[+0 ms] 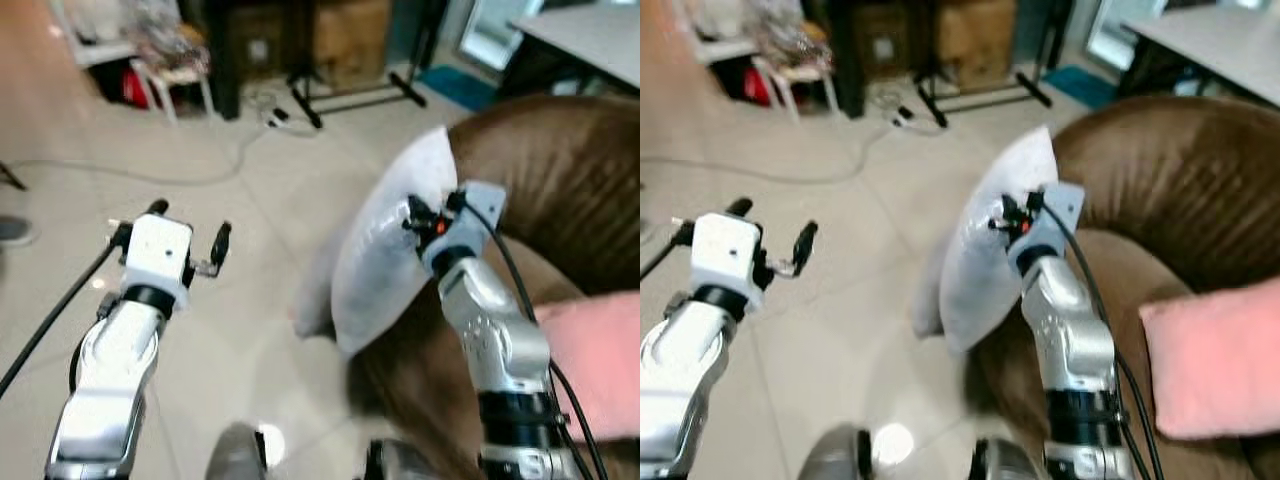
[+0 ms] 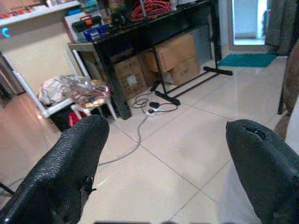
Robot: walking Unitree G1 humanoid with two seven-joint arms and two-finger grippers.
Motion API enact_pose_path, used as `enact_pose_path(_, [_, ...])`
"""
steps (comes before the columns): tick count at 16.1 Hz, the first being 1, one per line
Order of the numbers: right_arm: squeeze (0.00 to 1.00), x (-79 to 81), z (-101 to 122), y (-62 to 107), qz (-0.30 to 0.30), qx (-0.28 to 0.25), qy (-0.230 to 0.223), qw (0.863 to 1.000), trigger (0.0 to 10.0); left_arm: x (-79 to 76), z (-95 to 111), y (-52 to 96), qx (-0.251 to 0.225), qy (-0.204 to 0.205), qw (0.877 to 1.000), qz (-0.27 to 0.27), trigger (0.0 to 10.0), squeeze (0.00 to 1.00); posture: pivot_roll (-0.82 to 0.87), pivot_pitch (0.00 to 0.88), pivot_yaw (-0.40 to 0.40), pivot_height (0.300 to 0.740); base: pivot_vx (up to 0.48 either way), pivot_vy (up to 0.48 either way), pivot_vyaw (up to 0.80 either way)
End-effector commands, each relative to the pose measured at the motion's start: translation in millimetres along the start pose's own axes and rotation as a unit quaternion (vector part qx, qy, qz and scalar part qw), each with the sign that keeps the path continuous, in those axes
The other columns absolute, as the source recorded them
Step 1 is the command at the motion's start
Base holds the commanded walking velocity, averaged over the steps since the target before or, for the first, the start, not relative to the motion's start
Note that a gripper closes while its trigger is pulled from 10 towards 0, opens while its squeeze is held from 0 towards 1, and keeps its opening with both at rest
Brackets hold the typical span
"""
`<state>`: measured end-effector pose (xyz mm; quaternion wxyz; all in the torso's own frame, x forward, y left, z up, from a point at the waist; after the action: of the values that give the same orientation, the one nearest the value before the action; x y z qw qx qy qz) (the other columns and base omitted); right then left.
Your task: Move the pillow to the sofa from floor
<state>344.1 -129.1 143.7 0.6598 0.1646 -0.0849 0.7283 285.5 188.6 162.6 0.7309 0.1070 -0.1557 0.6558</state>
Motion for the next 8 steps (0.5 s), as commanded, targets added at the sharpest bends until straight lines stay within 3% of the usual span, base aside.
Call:
enact_pose_path(1, [0.0,0.8,13.8,2.7,0.002,-0.028,-0.01,1.0,10.0,-2.9,-0.2,-2.1,0.002,0.002,1.0,-0.011,10.0,0.0,0.13,0.0,-0.025,0.74,0.0,0.0,0.0])
enact_pose_path(4, [0.0,-4.1,14.6,0.5,-0.029,-0.038,-0.013,0.999,10.0,-2.6,1.6,-2.8,-0.003,0.0,1.0,-0.015,10.0,0.0,0.13,0.0,-0.021,0.74,0.0,0.0,0.0])
enact_pose_path(8, [0.0,5.3,15.3,-2.5,-0.014,-0.038,0.01,0.999,10.0,1.1,2.9,-3.8,-0.004,0.0,1.0,-0.007,10.0,0.0,0.14,0.0,-0.024,0.74,0.0,0.0,0.0])
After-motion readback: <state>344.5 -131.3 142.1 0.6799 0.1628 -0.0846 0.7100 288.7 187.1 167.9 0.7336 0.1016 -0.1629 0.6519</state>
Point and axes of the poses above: a point about 5 cm out from each wrist's last joint towards the gripper, its own y axis pointing back from the gripper into the wrist, its own z axis along the axis of the wrist's last joint, x = y × z, the point moved 3 cm from there along -y, pointing out of the wrist towards the gripper, and after that the axes turned 2 degrees about -y, right-handed, at the moved point
